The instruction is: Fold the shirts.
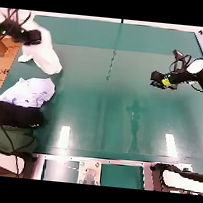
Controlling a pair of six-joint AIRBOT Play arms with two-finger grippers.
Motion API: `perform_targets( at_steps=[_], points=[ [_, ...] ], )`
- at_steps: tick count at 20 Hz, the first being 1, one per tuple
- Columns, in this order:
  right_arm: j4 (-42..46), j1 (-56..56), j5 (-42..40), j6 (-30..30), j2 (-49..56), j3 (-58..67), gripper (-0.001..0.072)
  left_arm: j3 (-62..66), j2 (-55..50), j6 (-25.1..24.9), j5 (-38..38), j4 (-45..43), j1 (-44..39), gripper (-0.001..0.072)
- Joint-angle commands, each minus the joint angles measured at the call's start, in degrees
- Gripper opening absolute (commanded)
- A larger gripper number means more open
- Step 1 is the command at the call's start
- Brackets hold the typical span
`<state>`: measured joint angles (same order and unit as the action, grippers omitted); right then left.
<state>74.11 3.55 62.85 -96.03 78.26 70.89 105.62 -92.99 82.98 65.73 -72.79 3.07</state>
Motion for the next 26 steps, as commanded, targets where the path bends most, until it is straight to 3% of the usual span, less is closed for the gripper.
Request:
perform_targets(
  at_steps=[1, 6, 9, 10, 11, 12, 15, 18, 20, 22, 26],
  points=[
    [0.1, 3.7, 3.7, 2.2, -4.5, 0.0, 0.0013, 1.8, 7.0, 4.2, 3.0, 1.3, -11.5, 0.0025],
    [0.0, 8.7, 5.9, 2.2, -15.0, -3.0, 0.0014, -0.1, 7.4, 9.5, 2.4, 1.5, -29.1, 0.0027],
    [0.0, 9.3, 6.3, 2.2, -17.3, -6.8, 0.0014, -5.2, 5.5, 10.6, 0.1, 0.5, -34.7, 0.0028],
    [-0.2, 9.4, 6.7, 2.2, -17.3, -8.1, 0.0014, -6.6, 4.9, 10.6, 0.4, 0.6, -34.9, 0.0174],
    [-0.2, 9.4, 6.9, 2.0, -17.3, -9.4, 0.0017, -7.6, 4.3, 10.9, 1.3, 0.4, -34.5, 0.0517],
    [-0.2, 9.4, 6.9, 2.0, -17.3, -10.6, 0.0044, -7.8, 3.7, 12.1, 3.6, -0.3, -33.7, 0.0630],
    [-0.2, 9.4, 6.9, 2.1, -17.3, -11.9, 0.0283, -7.8, 3.4, 12.1, 13.4, -0.5, -28.3, 0.0631],
    [-0.2, 9.4, 5.4, 2.3, -15.7, -11.8, 0.0298, -10.0, 3.5, 12.0, 20.9, -1.3, -23.3, 0.0631],
    [-0.9, 9.4, 4.2, 2.9, -12.3, -11.8, 0.0288, -14.6, 3.5, 11.7, 20.2, -2.3, -22.3, 0.0631],
    [-6.4, 9.4, 3.0, 7.4, -7.6, -11.8, 0.0288, -21.3, 3.5, 11.6, 13.4, -2.0, -22.3, 0.0631],
    [-23.0, 9.3, -0.8, 16.4, 3.8, -11.3, 0.0289, -33.1, 2.6, 12.5, -9.6, 1.2, -22.3, 0.0630]
  ],
)
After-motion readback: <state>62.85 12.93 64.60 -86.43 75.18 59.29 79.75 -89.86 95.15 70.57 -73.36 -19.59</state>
